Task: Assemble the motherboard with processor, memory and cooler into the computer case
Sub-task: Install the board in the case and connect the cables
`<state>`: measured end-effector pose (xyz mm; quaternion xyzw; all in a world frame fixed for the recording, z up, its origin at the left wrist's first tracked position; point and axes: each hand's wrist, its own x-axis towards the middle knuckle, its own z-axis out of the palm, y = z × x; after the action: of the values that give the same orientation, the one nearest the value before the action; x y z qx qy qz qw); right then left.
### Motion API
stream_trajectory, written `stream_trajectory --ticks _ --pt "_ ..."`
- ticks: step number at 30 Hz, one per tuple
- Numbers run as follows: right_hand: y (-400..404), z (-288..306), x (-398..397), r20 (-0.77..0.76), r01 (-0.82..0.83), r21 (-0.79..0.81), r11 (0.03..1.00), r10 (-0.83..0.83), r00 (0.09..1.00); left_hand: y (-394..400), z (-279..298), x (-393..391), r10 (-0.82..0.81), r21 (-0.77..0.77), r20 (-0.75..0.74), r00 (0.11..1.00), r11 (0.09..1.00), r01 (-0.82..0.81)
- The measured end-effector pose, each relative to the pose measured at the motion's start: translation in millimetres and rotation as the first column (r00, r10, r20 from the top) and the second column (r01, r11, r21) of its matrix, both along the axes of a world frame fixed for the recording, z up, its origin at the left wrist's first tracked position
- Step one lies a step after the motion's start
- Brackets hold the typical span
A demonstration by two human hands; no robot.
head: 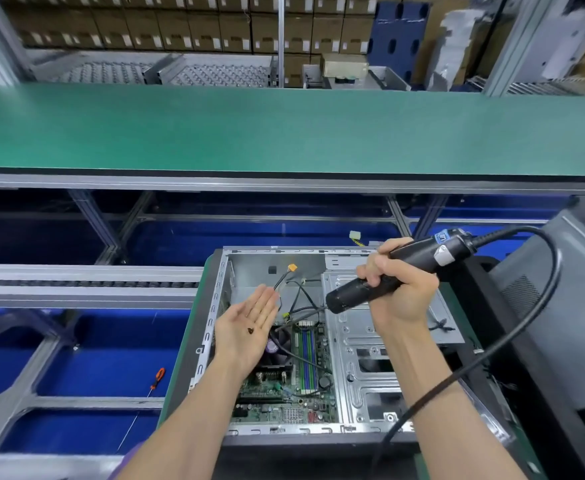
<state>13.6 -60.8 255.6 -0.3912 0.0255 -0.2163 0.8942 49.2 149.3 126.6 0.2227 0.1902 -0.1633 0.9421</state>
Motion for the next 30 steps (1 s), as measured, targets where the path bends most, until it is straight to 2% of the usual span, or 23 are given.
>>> stream_trajectory --ticks 6,10,17,23,25,30 --pt "11 4 8 -0.018 0.029 0.076 0.997 -0.028 0.999 3 -5 2 -0.048 -0.034 0.048 0.998 0.998 0.049" --pt "16 1 10 -0.045 0.021 0.072 0.997 -0.018 0.999 3 -7 4 -0.094 0.044 0.074 0.993 0.995 0.091" --pt "18 -4 11 -0.066 0.03 0.11 0.993 -0.023 0.998 3 -8 3 -0.139 -0.012 0.117 0.983 0.99 0.141" --pt "10 1 11 -0.039 0.063 0.109 0.992 -0.059 0.997 2 -6 2 -0.164 0.014 0.1 0.981 0.986 0.164" --pt "7 2 11 -0.03 0.075 0.106 0.991 -0.072 0.997 1 -7 0 -0.157 0.023 0.049 0.986 0.987 0.156" --pt "1 4 12 -0.033 0.094 0.122 0.988 -0.09 0.995 0 -4 -2 -0.138 0.25 -0.086 0.987 0.956 0.156"
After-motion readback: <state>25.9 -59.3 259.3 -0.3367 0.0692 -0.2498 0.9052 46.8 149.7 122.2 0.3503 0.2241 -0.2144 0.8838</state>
